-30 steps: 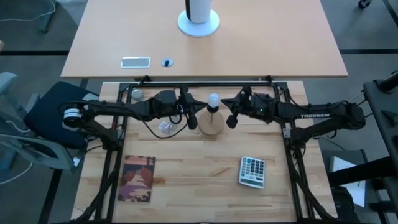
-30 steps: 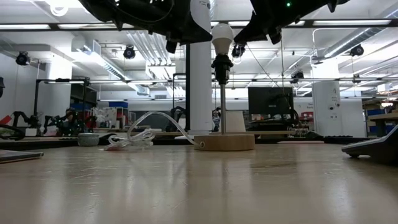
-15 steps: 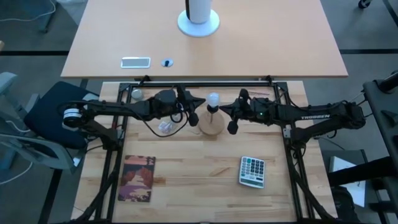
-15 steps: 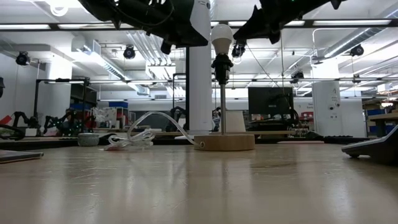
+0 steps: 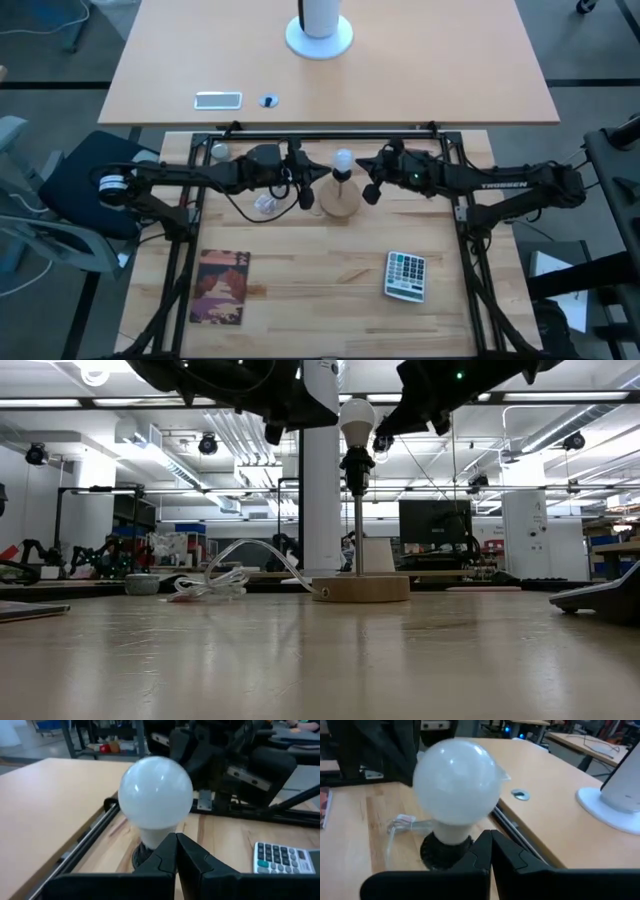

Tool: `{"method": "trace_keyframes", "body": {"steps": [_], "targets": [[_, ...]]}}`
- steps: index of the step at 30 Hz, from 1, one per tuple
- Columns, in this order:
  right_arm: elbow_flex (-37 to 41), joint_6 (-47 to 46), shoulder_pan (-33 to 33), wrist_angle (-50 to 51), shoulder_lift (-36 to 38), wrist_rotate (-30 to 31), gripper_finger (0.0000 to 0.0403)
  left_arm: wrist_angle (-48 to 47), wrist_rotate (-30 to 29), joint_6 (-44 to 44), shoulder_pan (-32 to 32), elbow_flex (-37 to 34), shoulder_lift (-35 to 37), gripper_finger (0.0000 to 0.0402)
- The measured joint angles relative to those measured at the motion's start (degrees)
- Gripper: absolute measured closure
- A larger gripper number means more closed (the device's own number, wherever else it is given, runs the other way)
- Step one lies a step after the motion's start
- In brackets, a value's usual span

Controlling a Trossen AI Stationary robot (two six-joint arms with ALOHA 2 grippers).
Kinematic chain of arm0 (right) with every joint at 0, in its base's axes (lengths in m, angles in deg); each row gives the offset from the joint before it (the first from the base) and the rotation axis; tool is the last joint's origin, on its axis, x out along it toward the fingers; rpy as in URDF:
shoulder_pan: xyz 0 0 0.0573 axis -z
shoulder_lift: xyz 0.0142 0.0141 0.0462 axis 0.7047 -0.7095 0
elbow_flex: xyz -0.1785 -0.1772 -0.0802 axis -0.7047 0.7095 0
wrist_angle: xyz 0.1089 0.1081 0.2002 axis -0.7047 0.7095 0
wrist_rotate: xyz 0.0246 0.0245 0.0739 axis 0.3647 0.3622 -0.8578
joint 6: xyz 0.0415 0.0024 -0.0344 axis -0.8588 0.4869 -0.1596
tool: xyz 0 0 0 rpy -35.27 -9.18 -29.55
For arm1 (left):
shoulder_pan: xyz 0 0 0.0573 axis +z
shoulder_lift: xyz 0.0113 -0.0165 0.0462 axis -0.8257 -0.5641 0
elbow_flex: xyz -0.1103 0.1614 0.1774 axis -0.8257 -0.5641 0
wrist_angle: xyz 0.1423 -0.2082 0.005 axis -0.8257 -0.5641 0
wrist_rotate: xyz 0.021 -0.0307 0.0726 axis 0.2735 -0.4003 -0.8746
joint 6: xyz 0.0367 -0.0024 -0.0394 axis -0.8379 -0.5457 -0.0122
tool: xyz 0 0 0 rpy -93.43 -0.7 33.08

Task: Screw lightbulb
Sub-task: Insert the lightbulb into the lamp

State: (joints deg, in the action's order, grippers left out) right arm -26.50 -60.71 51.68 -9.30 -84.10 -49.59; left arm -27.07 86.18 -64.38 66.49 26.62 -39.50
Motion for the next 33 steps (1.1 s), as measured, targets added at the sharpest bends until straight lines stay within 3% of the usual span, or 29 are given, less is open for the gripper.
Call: {"method": "trace_keyframes", "body": {"steps": [7, 15, 20, 27, 33], "targets": [[0.0, 0.99, 0.25, -1.05, -0.85, -2.27, 0.0403, 3.46, -0.2, -0.22, 0.2, 0.0, -1.53, 0.0401], [0.0, -0.52, -1.3, -0.85, -0.87, -6.43, 0.0403, 3.42, -5.82, -1.03, 0.34, 0.0, -1.56, 0.0401], [0.0, -2.23, -2.8, 0.11, -0.84, -5.53, 0.0403, 1.06, -6.16, -1.03, 0.42, 0.0, -1.21, 0.0401], [0.0, -1.3, -2.05, 2.64, -0.41, 1.6, 0.0403, -0.36, -2.66, -1.03, 0.22, 0.07, 0.0, 0.0401], [0.0, 1.62, 0.24, -1.77, -0.61, -1.09, 0.0403, 2.17, -2.58, -1.03, 0.24, 0.04, -1.58, 0.0401]]}}
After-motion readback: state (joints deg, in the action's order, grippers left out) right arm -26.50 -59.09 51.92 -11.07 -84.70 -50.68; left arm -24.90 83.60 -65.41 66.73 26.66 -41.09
